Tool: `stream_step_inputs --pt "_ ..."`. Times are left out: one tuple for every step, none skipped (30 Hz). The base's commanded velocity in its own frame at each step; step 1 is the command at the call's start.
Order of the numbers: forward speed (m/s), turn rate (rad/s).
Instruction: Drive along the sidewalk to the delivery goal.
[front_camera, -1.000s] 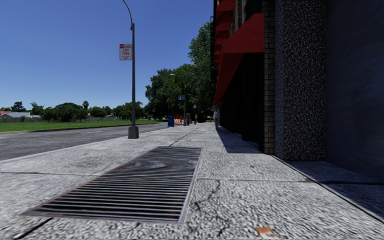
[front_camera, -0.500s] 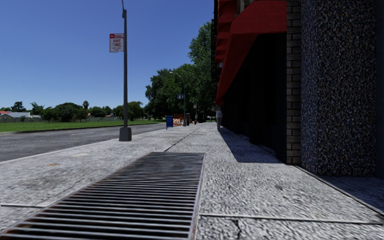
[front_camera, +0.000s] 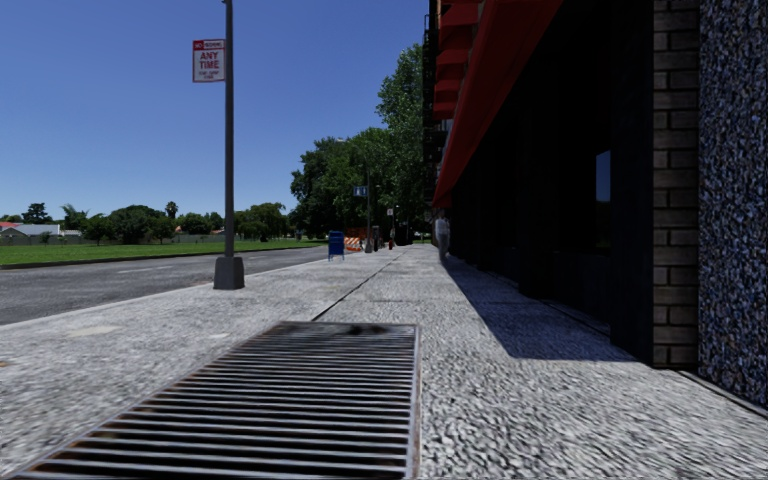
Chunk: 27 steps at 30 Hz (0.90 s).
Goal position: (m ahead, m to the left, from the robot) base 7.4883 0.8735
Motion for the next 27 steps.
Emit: stream_step_inputs --pt "2.0 0.0" --pt "2.0 0.0" --pt "2.0 0.0" --pt "2.0 0.0" --pt "2.0 -0.97" --pt "2.0 -1.2" --pt "2.0 -1.2" --pt "2.0 -1.2" --pt "2.0 -0.03" --pt "2.0 -0.01" --pt "2.0 -0.01" --pt "2.0 -0.01" --pt "2.0 -0.01" --pt "2.0 -0.01" --pt "2.0 0.0" --pt "2.0 0.0" --pt "2.0 -0.01" --pt "2.0 -0.11" --pt "2.0 -0.88" --pt "2.0 -1.02" --pt "2.0 -1.1" --pt "2.0 -1.11" --pt "2.0 0.0" --pt "2.0 0.0" --pt "2.0 0.0" --pt "2.0 0.0" --pt "2.0 0.0"
